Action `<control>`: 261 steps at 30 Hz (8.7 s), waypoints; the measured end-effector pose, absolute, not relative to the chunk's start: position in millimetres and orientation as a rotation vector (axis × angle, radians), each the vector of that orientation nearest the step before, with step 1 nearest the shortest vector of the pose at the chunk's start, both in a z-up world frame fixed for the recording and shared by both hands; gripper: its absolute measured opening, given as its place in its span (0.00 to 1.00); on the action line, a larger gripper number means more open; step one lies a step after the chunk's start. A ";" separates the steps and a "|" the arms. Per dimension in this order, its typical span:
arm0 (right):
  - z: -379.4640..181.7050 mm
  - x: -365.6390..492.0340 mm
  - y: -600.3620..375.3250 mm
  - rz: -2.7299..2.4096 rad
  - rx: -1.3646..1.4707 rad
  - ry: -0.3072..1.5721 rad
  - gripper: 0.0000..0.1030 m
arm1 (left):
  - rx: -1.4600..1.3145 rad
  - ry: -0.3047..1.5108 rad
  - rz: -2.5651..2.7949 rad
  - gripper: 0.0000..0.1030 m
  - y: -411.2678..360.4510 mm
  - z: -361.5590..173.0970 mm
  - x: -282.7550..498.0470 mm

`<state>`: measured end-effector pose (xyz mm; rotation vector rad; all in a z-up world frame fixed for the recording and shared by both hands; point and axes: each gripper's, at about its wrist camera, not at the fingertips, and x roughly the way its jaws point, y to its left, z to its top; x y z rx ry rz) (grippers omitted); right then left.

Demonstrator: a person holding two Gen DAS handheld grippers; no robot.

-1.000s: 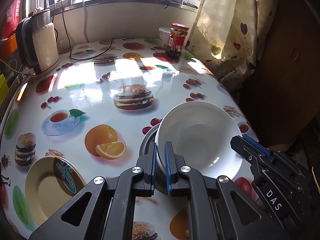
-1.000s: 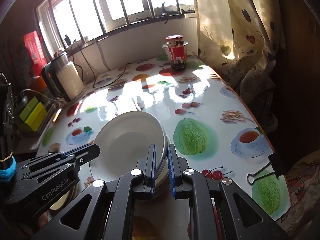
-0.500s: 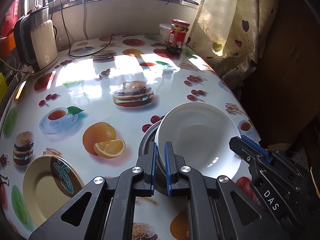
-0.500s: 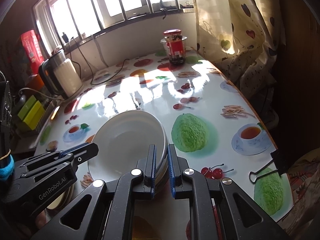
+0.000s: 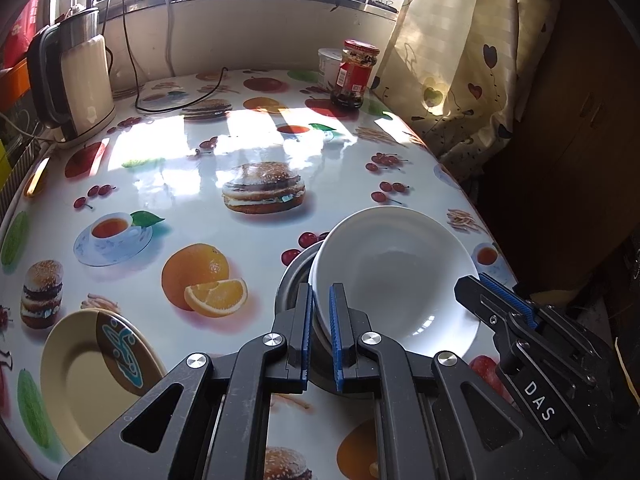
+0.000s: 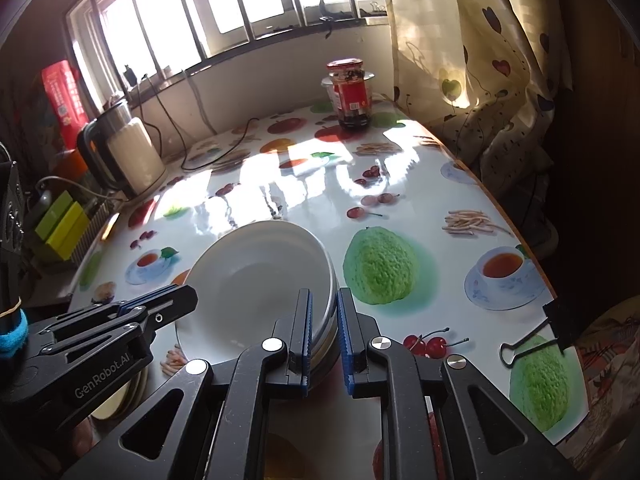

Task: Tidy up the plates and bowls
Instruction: 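Open both tools to release the striped white bowl, then close the left tool on the steel bowl rim while the right tool grips it too, then lift the steel bowl holding the nested bowls with both tools, then carry the steel bowl stack over the cream plate stack with both tools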

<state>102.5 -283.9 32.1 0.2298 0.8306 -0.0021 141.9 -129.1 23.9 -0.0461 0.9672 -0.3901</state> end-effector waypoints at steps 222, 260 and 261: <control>-50.3 119.7 -352.9 0.420 0.805 0.835 0.11 | -0.190 0.968 -0.420 0.17 -85.1 -27.5 143.9; -30.0 107.5 -337.9 0.508 0.759 0.782 0.09 | -0.158 0.886 -0.414 0.16 -72.8 -3.5 123.3; -28.5 107.1 -336.6 0.510 0.758 0.782 0.09 | -0.158 0.884 -0.412 0.16 -71.5 -2.6 122.1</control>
